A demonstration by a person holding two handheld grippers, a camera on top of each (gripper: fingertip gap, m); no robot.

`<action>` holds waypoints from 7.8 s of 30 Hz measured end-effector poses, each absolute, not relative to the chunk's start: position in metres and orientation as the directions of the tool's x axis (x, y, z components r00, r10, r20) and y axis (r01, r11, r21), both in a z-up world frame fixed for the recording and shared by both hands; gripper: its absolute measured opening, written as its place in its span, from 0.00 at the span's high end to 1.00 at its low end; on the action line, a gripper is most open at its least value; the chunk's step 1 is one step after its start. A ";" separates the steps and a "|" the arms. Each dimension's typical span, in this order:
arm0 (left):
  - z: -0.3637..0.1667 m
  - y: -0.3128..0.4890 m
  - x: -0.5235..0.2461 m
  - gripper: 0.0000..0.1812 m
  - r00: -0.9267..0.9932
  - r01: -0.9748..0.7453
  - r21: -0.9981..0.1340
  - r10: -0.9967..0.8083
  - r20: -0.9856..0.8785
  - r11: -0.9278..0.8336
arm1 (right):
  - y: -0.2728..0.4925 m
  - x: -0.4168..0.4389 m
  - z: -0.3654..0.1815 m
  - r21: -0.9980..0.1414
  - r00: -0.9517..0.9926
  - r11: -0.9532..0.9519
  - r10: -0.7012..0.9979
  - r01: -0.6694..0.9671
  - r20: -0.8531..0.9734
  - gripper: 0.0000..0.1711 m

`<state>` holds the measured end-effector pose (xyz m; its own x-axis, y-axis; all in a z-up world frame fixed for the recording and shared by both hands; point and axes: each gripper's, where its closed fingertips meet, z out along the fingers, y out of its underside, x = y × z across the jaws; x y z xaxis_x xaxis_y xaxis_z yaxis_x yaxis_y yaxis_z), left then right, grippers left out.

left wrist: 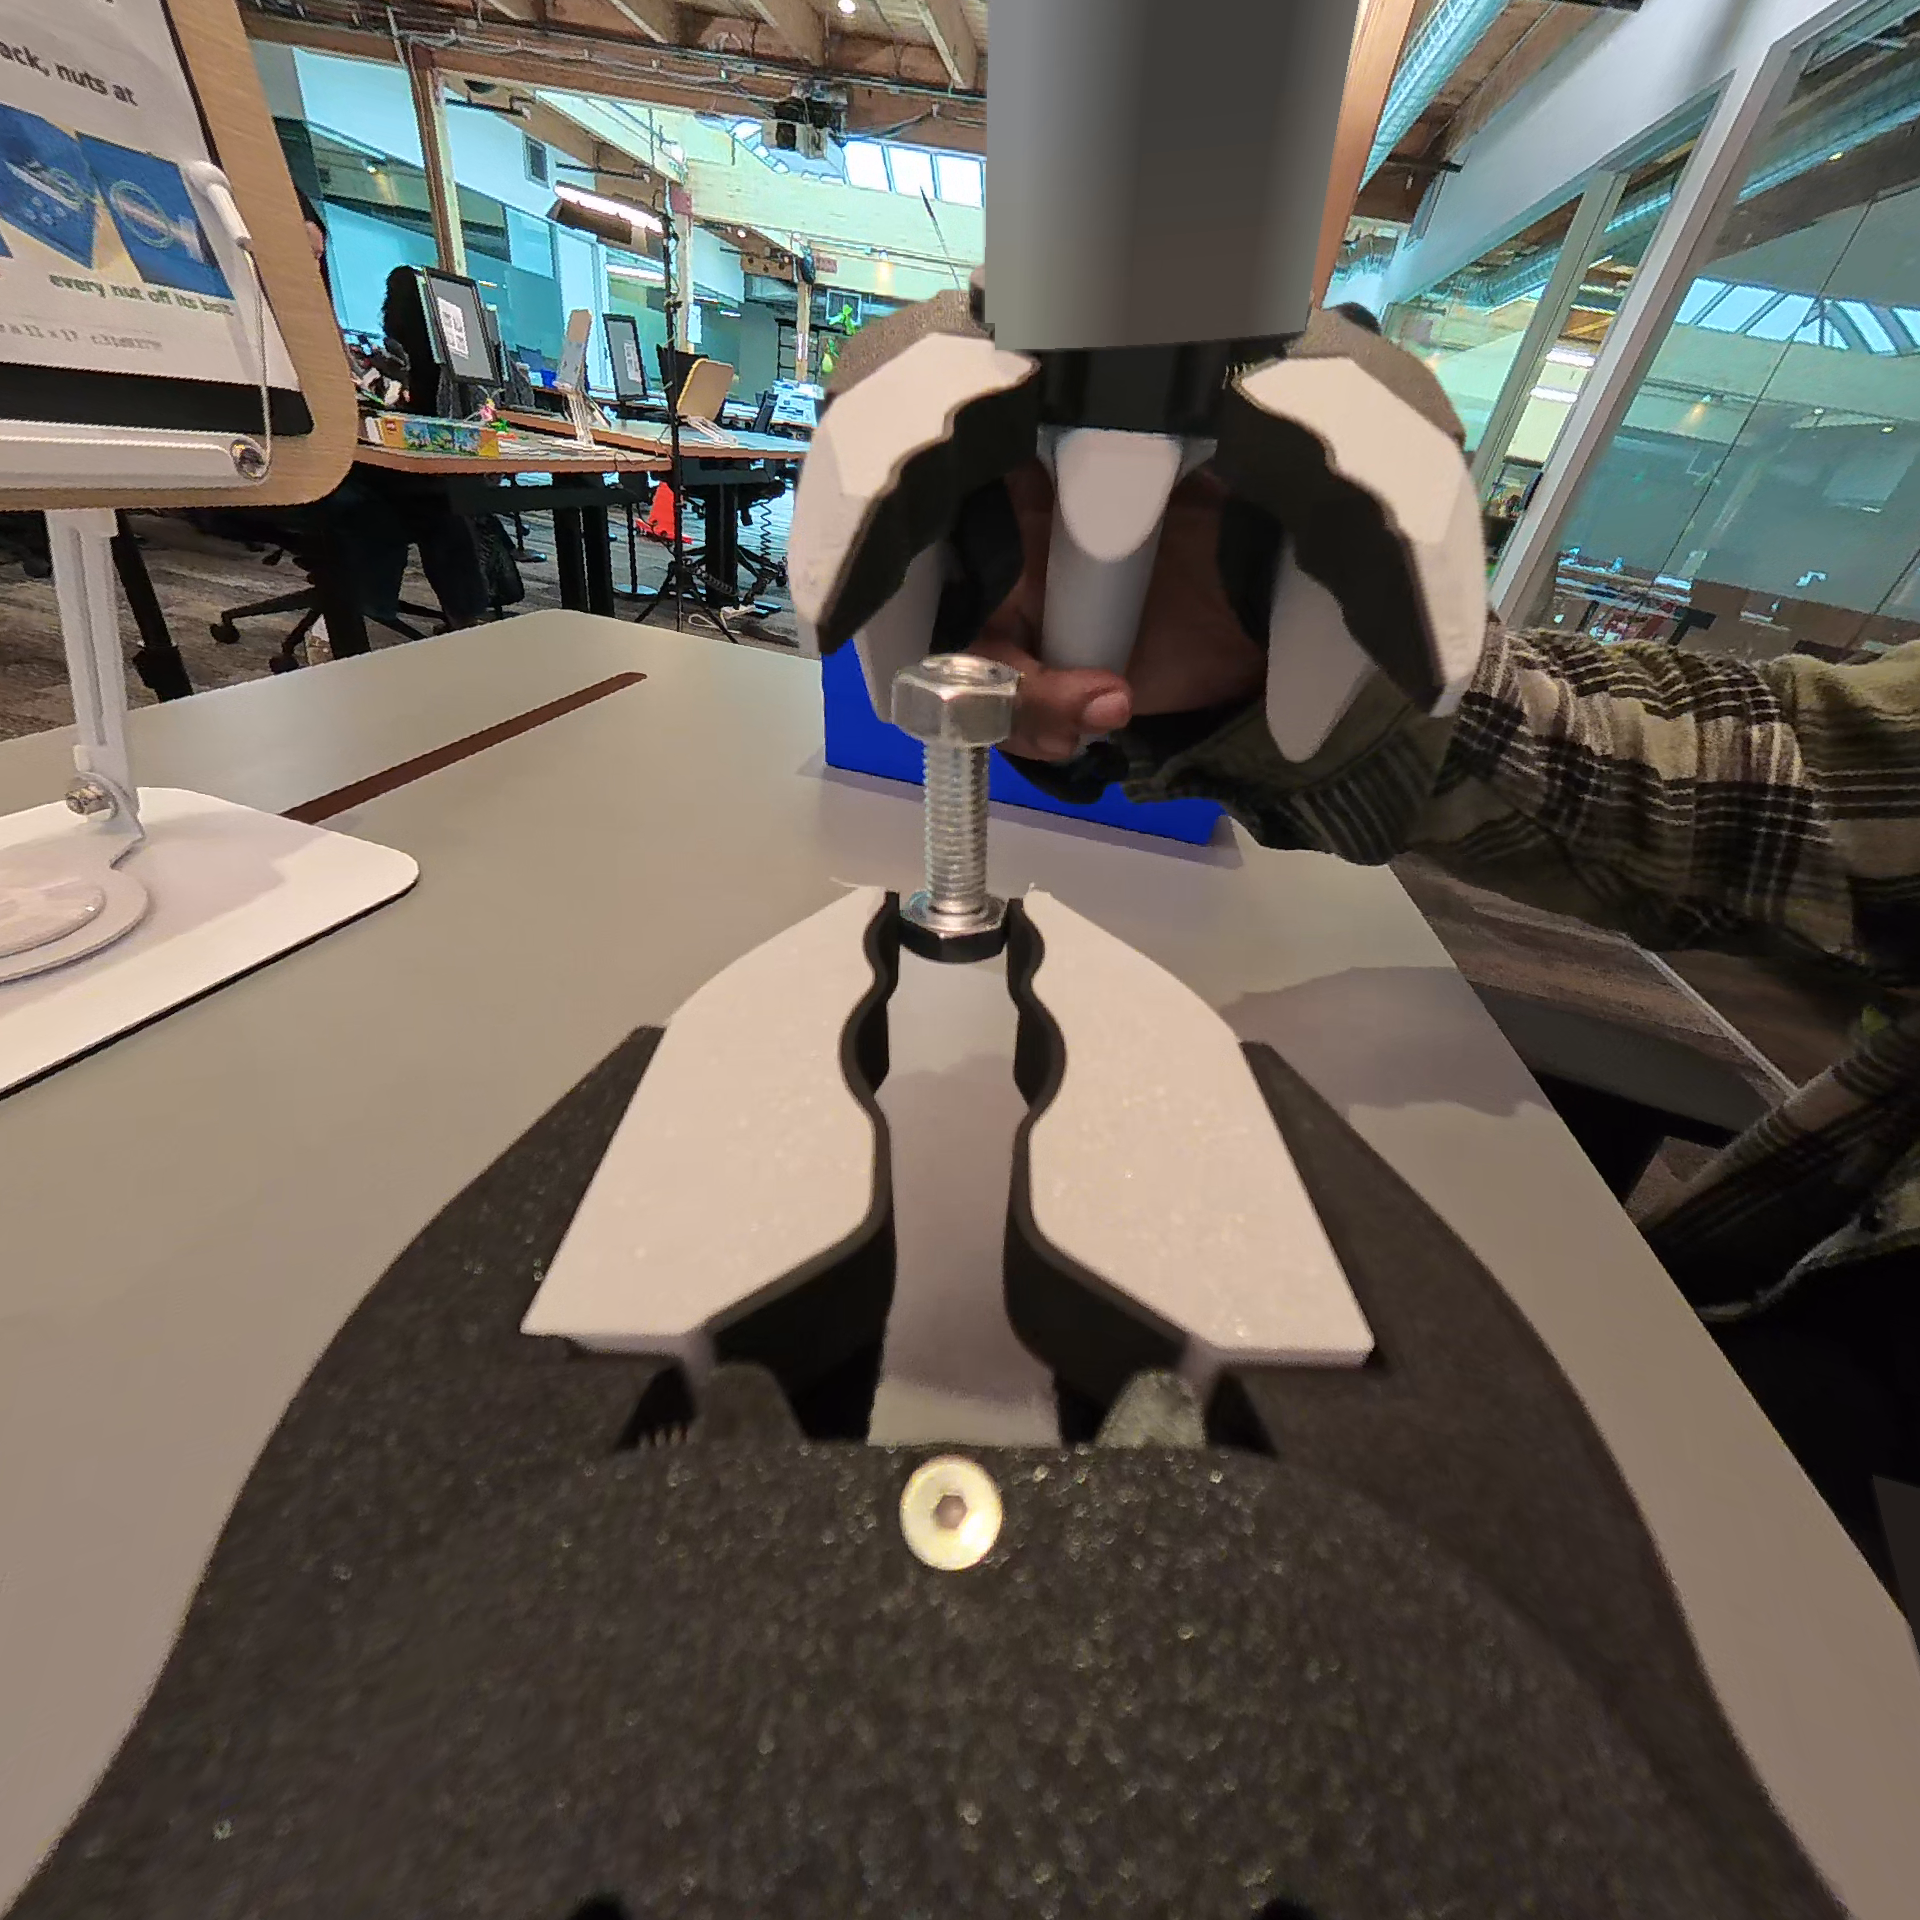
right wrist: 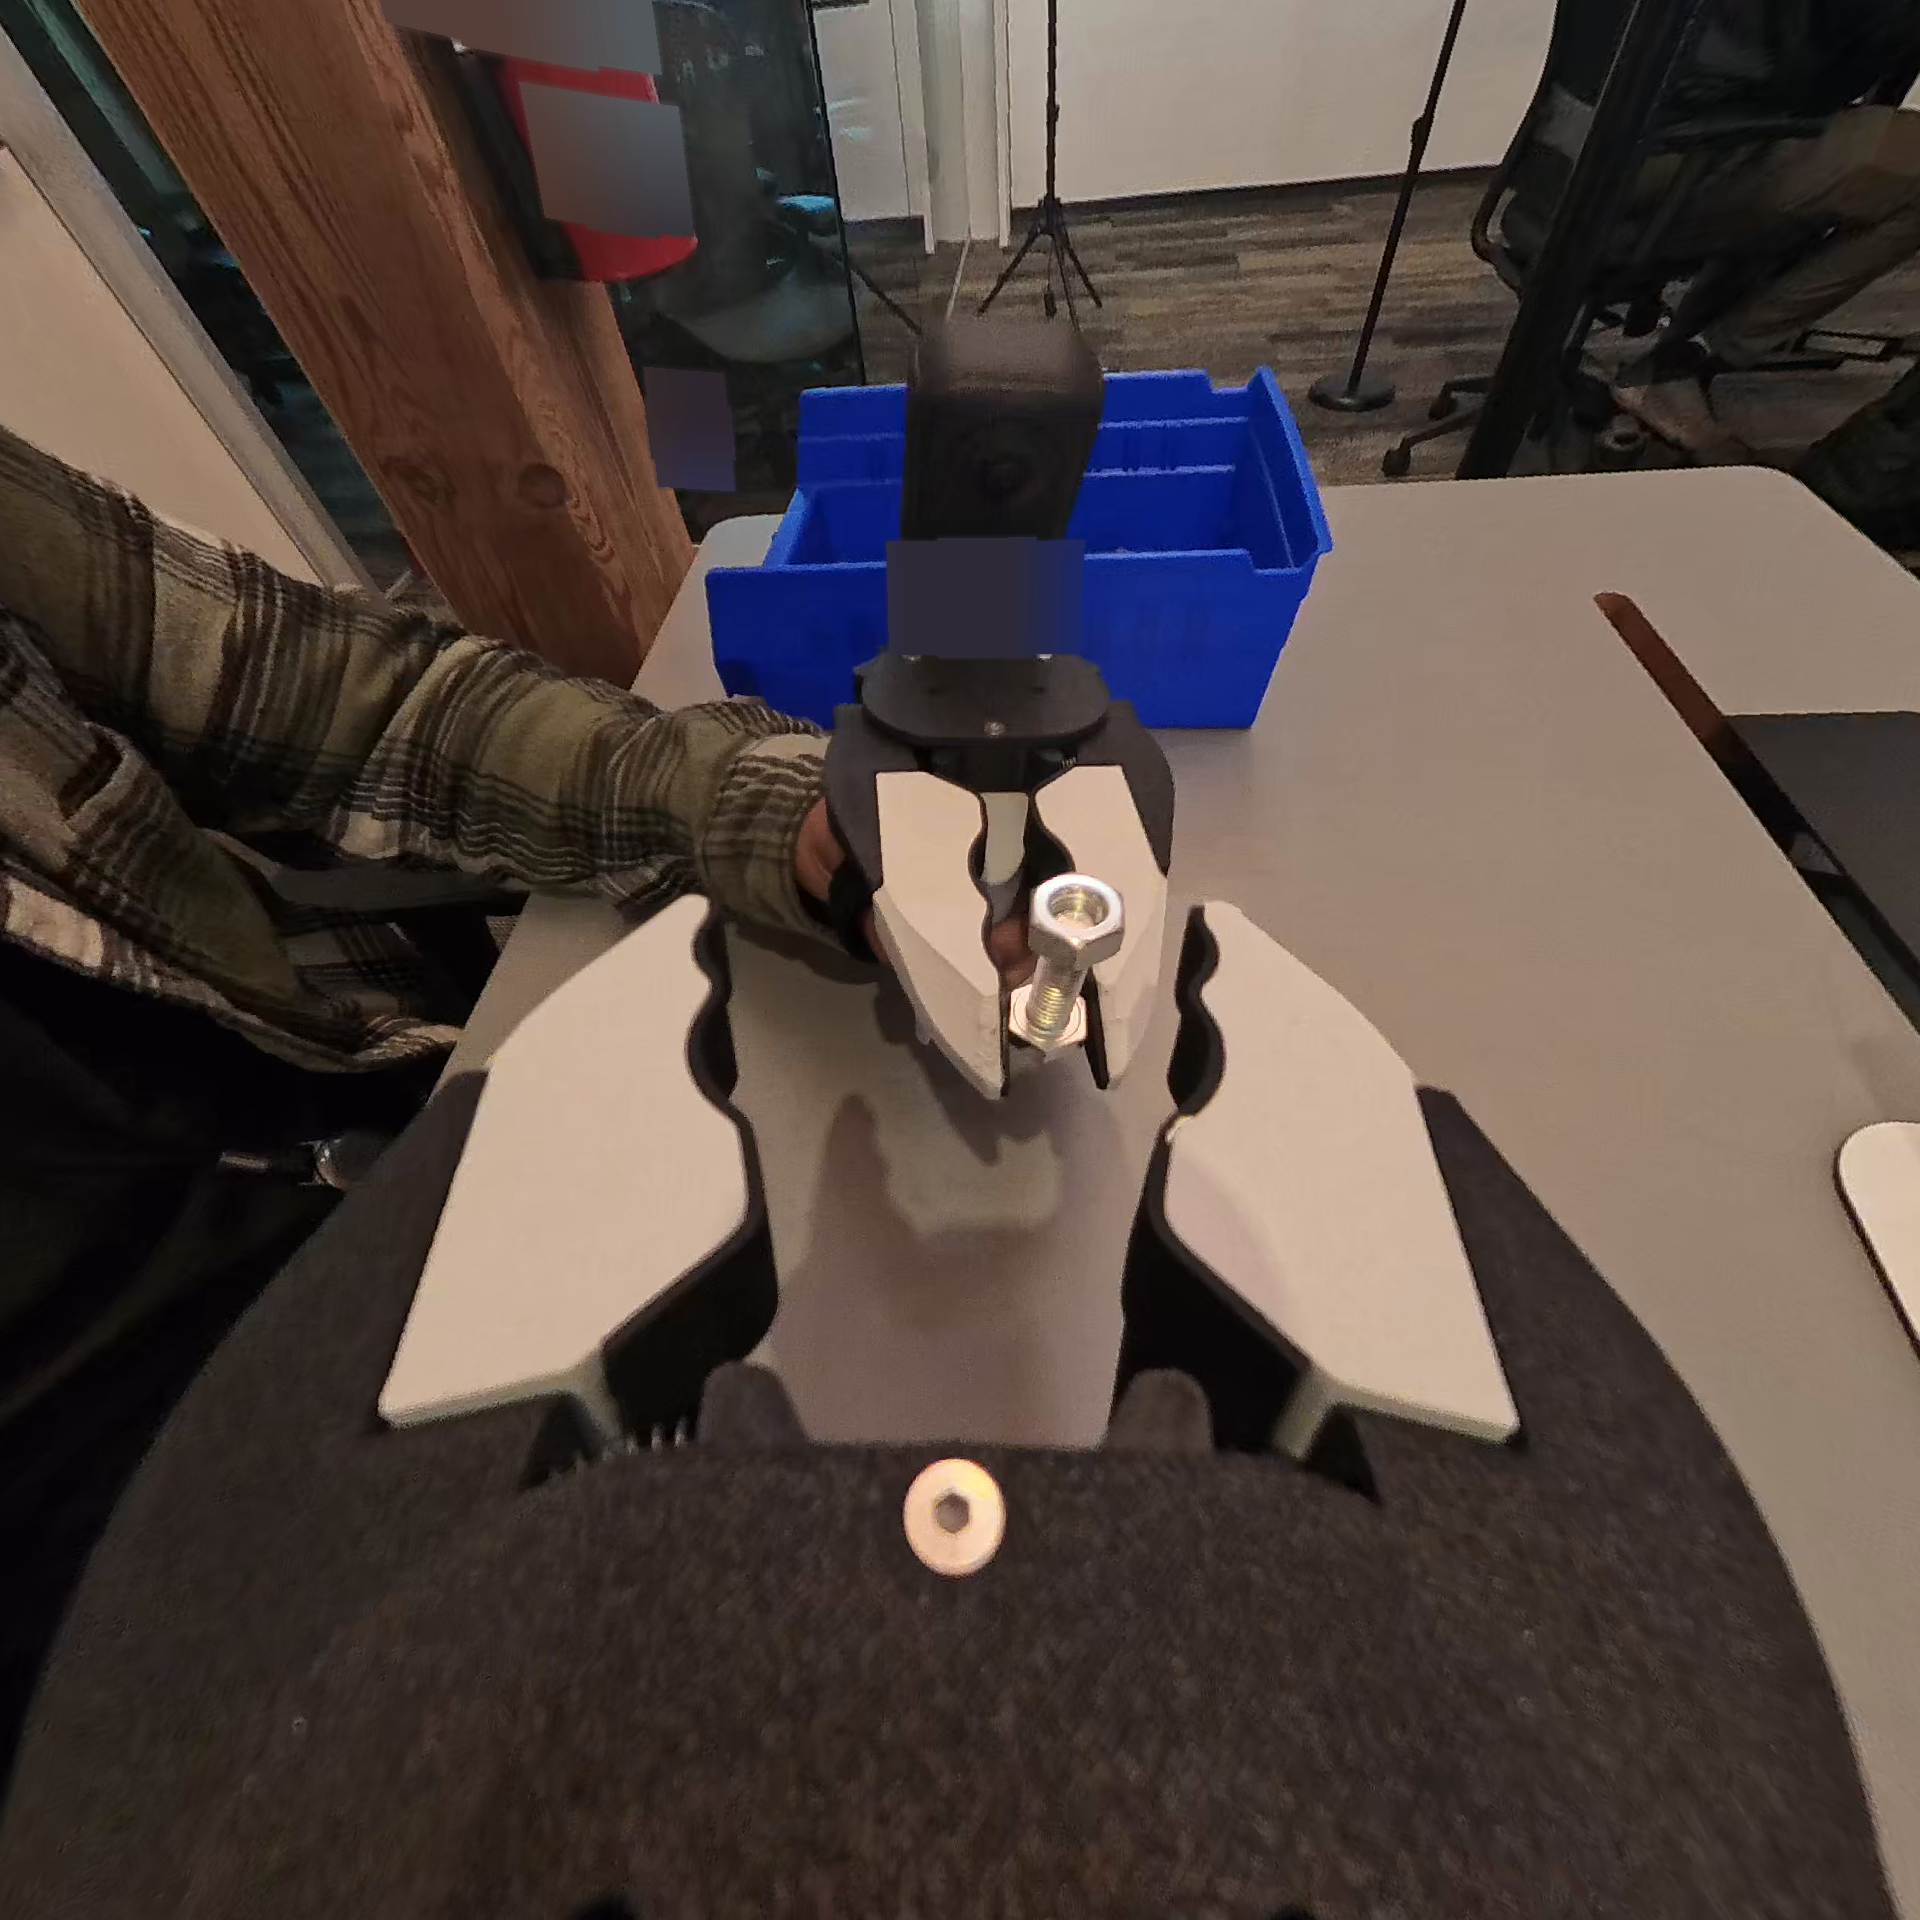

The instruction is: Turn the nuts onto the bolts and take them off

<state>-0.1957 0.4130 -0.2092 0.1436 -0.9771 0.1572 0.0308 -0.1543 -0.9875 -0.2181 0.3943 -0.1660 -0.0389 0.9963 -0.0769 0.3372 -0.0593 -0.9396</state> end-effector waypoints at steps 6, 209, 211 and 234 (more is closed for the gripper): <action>-0.209 0.415 -0.197 0.89 0.149 0.031 -0.987 -0.975 0.163 -0.161 | 0.392 -0.218 -0.168 -0.942 -0.046 -0.069 0.995 0.329 -0.089 0.52; -0.210 0.374 -0.177 0.90 -0.031 -0.062 -0.993 -0.995 0.098 -0.096 | 0.370 -0.190 -0.156 -0.910 -0.386 0.194 0.922 0.367 0.041 0.70; -0.210 0.366 -0.175 0.90 -0.085 -0.063 -0.993 -0.991 0.104 -0.099 | 0.365 -0.192 -0.157 -0.906 -0.460 0.251 0.885 0.342 0.072 0.72; -0.196 0.359 -0.179 0.90 -0.145 0.021 -0.993 -0.983 0.115 -0.119 | 0.356 -0.209 -0.165 -0.948 -0.483 0.199 0.874 0.249 0.057 0.89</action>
<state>-0.1789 0.3592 -0.1957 -0.1448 -0.9828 0.1145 0.0208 -0.1188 -0.9927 -0.2091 0.3559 -0.1651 -0.4834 0.8736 0.0567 0.2490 0.1992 -0.9478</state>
